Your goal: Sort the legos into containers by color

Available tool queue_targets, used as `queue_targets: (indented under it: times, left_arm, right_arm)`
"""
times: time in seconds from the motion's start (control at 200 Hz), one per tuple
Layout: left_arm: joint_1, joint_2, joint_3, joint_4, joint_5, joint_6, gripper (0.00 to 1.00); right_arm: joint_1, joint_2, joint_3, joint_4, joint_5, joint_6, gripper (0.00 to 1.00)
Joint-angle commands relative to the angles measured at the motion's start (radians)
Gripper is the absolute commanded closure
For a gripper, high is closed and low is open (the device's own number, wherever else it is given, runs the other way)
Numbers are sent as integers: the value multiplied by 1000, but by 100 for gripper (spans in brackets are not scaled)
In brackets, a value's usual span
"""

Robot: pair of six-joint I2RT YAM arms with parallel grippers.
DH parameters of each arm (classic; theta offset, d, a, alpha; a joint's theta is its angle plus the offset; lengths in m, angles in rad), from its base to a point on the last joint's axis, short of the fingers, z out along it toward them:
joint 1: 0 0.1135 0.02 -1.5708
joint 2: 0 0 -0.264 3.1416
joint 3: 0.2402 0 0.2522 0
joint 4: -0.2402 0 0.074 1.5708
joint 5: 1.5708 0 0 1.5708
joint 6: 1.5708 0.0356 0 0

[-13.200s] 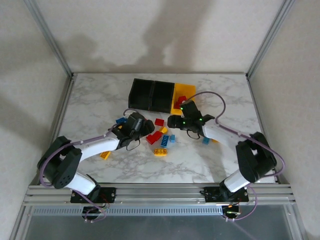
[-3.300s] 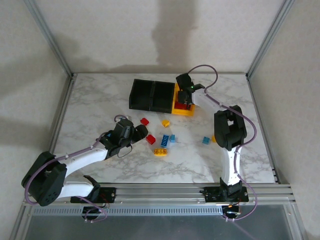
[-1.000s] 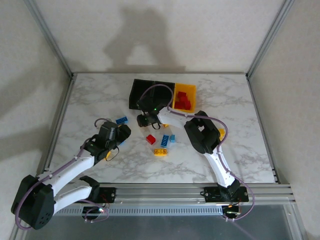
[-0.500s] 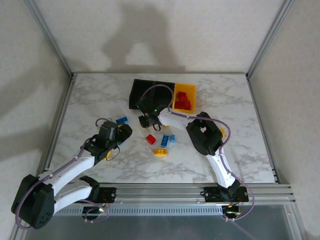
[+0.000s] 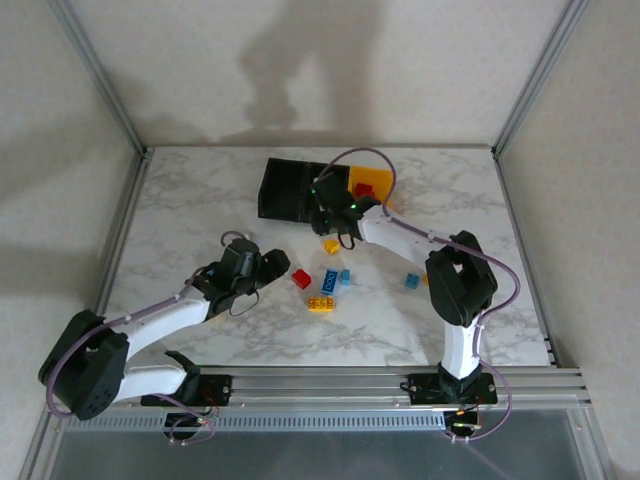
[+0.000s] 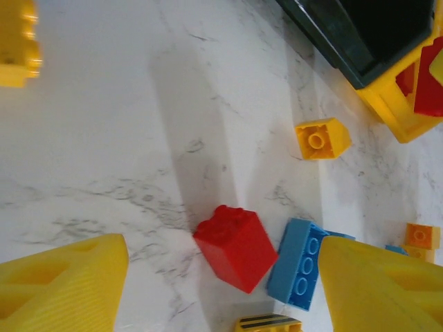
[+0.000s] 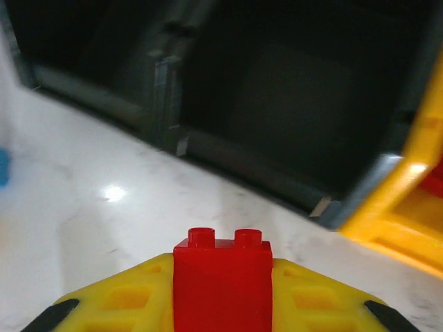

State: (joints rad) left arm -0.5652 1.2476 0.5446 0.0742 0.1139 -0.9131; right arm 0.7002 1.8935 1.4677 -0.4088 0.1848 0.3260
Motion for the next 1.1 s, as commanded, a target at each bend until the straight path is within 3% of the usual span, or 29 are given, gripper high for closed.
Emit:
queue_targets:
  times: [0.0,0.38,0.716,0.866,1.096]
  left_arm:
    - [-31,35,50,44,11,17,27]
    - [-68,79,62,55,-5,-3,28]
    - [-68,74,56,31,-20,1,28]
    - [-68,65,42,33,-26,-4,28]
    - [-67,78,56,27,-19,3,28]
  right_arm:
    - [-64,-36,-21,-15,41,24,72]
    - [-219,82,79,-19,43,37,71]
    - [-241,150,113,-15,36,43,65]
    - [-245,153,122,-12,35,46,53]
    - [-244,108,125,-26,25,41,48]
